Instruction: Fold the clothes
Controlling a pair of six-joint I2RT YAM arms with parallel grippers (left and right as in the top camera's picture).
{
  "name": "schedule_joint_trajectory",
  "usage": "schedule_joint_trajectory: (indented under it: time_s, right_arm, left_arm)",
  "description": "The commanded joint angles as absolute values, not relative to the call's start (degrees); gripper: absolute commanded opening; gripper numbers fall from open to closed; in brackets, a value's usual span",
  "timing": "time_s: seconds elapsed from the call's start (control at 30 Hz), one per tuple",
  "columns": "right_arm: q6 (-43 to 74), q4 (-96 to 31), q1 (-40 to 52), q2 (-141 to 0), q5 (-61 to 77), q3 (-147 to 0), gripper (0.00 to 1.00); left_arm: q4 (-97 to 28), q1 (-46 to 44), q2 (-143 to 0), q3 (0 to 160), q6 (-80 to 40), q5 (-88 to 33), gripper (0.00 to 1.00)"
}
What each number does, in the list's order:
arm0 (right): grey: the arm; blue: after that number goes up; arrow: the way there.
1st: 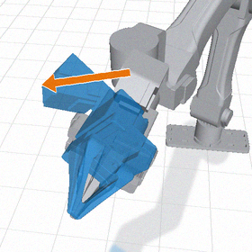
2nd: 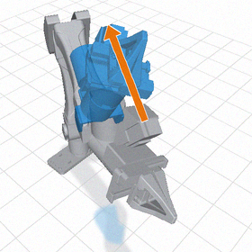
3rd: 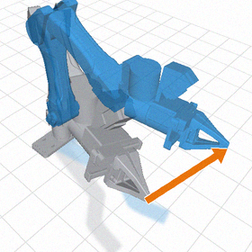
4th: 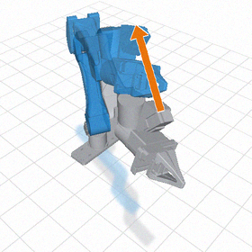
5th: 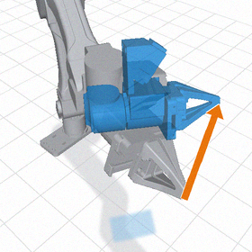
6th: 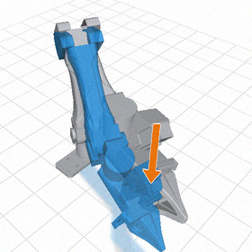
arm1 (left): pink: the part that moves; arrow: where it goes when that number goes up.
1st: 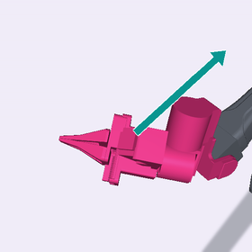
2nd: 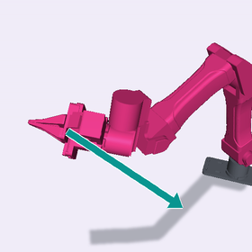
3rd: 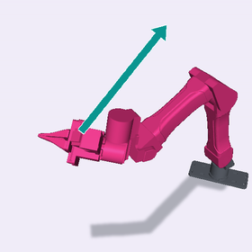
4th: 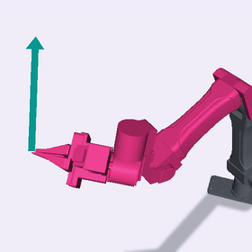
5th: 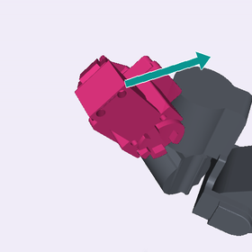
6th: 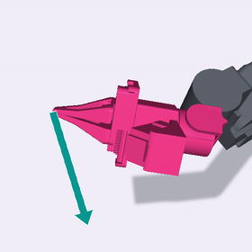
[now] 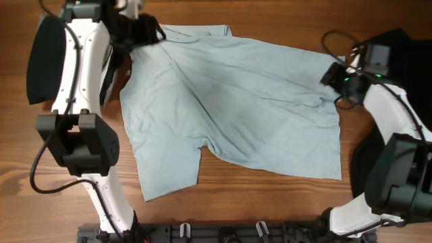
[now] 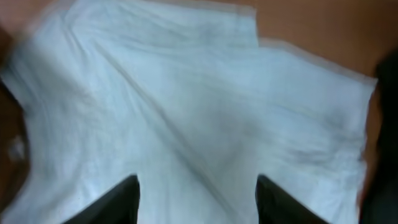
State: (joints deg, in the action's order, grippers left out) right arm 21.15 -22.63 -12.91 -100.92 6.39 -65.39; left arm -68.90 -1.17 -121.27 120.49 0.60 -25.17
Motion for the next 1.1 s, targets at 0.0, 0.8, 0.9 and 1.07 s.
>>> schedule_joint_trajectory:
  time_s: [0.0,0.8,0.9,1.07]
  right_arm:
    - [19.62,-18.02,-14.74,-102.85,5.26,-66.41,0.73]
    - [8.75,15.42,-13.78,-119.66,1.06,-68.29,0.04]
    - [5.93,13.87,-13.78,-117.43,1.02,-72.03,0.14]
    - [5.08,5.48,-13.91,-115.13,1.1,-77.01,1.0]
  left_arm:
    - [-73.73,-5.08,-121.05,120.75,8.19,-21.3,0.59]
    - [-82.94,-8.73,-121.08,120.75,6.87,-16.36,0.7]
    - [-82.08,-8.73,-121.14,120.75,6.85,-16.38,0.72]
    - [-82.17,-8.73,-121.3,120.75,6.85,-16.36,0.85]
